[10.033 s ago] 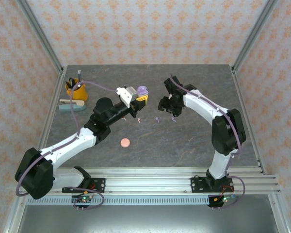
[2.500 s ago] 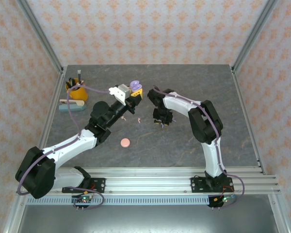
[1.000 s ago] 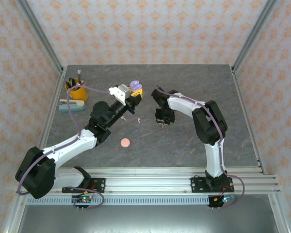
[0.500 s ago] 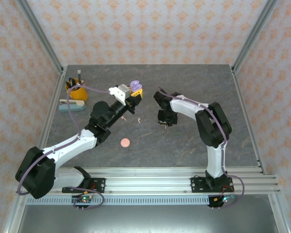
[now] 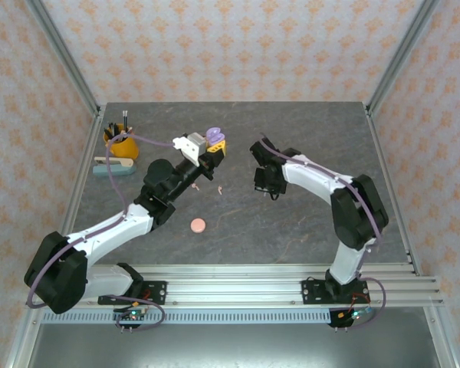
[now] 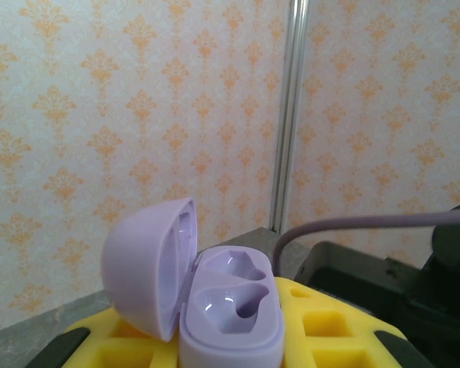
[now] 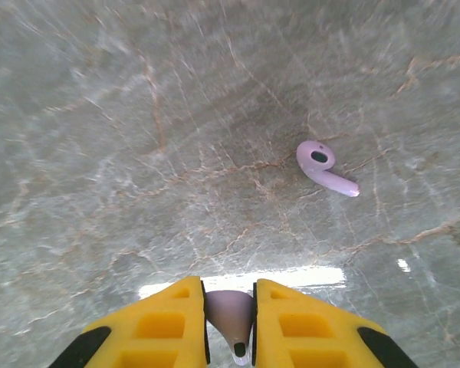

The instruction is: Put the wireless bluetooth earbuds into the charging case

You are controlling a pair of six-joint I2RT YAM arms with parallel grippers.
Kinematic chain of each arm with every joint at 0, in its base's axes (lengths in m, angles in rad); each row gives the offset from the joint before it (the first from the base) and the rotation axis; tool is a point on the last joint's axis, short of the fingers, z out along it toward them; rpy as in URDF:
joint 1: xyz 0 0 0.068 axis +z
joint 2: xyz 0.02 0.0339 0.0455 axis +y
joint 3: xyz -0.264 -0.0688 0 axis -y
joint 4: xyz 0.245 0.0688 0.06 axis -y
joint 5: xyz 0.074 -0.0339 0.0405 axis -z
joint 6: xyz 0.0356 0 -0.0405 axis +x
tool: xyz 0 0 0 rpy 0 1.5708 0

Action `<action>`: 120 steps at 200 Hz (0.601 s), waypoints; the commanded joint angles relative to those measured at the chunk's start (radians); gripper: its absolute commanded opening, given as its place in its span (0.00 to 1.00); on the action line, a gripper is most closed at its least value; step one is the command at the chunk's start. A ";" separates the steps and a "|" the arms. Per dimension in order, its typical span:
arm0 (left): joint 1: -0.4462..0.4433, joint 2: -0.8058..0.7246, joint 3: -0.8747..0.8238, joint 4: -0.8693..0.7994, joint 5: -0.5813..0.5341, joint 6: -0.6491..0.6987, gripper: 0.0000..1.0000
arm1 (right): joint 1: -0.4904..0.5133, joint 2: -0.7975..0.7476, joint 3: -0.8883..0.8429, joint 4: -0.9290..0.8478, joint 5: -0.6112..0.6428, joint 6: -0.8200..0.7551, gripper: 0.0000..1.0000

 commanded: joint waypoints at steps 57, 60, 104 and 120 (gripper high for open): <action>0.017 0.037 0.121 -0.052 0.006 0.013 0.00 | -0.005 -0.293 0.064 0.007 0.120 -0.065 0.19; 0.017 0.039 0.122 -0.052 0.008 0.014 0.00 | -0.005 -0.301 0.073 0.005 0.121 -0.071 0.19; 0.029 0.058 0.152 -0.062 0.033 0.013 0.00 | -0.007 -0.373 0.225 -0.007 0.126 -0.149 0.20; 0.031 0.066 0.164 -0.071 0.049 0.017 0.00 | -0.007 -0.377 0.289 -0.003 0.109 -0.176 0.20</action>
